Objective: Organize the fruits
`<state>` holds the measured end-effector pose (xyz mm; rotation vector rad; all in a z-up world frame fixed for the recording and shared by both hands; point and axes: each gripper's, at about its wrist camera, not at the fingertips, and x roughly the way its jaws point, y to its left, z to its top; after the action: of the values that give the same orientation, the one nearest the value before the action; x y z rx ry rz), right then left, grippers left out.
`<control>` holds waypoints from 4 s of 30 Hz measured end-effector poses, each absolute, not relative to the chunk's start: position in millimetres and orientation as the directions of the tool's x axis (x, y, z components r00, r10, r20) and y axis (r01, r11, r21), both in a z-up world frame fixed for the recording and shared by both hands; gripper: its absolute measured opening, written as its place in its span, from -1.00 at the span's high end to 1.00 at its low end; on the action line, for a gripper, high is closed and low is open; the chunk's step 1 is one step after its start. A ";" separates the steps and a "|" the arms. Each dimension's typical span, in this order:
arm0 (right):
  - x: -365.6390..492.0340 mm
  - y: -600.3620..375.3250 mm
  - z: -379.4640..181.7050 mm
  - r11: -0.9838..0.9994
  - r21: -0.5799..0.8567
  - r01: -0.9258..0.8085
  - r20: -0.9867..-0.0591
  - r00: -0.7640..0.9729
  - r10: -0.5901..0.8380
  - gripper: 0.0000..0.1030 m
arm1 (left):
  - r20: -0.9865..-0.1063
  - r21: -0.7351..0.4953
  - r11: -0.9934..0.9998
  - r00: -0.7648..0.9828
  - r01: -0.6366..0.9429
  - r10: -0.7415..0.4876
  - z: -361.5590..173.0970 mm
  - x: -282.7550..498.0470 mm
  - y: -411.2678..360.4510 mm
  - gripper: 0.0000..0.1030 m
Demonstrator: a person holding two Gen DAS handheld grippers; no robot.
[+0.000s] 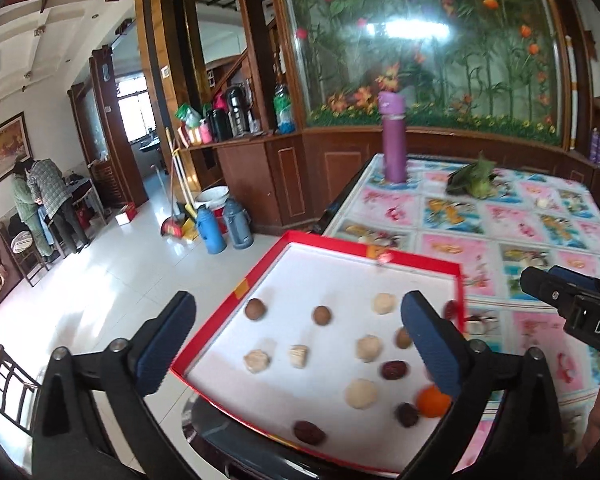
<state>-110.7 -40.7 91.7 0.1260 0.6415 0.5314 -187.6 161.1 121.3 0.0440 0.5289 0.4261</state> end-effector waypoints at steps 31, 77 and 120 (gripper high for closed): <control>-224.5 -146.9 112.5 0.941 0.069 -0.331 -0.252 0.907 0.337 -0.53 | -0.367 0.173 0.931 0.856 -0.323 0.365 167.5 -270.2 35.0 -1.00; -233.4 -152.0 109.5 0.950 0.087 -0.299 -0.279 0.908 0.312 -0.53 | -0.417 0.150 0.950 0.854 -0.274 0.312 162.6 -279.5 26.5 -1.00; -203.3 -85.9 116.1 0.926 0.053 -0.373 -0.358 0.859 0.367 -0.53 | -0.485 0.019 0.939 0.818 -0.343 0.308 141.1 -243.0 103.1 -1.00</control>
<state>-203.3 -85.9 116.1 -0.0181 0.3718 0.3885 -243.0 103.1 141.1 -0.0708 0.5048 0.3473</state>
